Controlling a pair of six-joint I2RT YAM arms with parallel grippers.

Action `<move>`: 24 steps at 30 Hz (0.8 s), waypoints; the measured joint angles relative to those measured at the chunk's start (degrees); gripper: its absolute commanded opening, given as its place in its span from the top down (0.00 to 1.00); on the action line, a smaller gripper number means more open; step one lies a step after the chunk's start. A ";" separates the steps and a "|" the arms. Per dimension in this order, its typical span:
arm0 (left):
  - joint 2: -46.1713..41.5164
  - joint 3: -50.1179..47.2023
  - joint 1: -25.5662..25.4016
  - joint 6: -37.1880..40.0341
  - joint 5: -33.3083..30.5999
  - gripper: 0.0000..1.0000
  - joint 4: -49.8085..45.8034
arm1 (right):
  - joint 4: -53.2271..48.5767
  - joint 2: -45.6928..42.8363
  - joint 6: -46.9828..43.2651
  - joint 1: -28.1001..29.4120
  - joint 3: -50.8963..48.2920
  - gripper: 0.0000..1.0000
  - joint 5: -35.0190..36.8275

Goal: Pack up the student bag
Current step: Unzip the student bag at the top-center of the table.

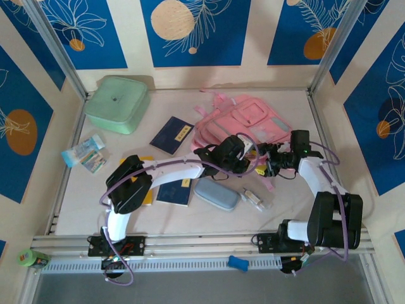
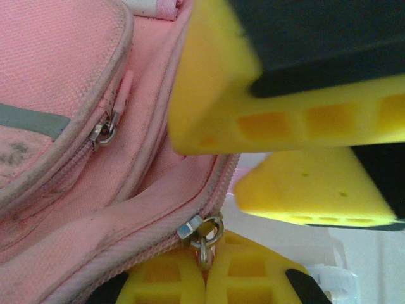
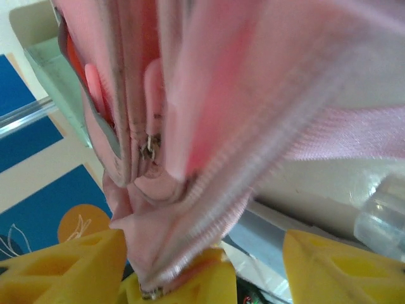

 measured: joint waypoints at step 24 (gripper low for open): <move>0.90 4.28 2.97 -1.38 4.70 1.00 0.66 | -7.34 9.51 -9.44 -14.29 15.06 1.00 3.43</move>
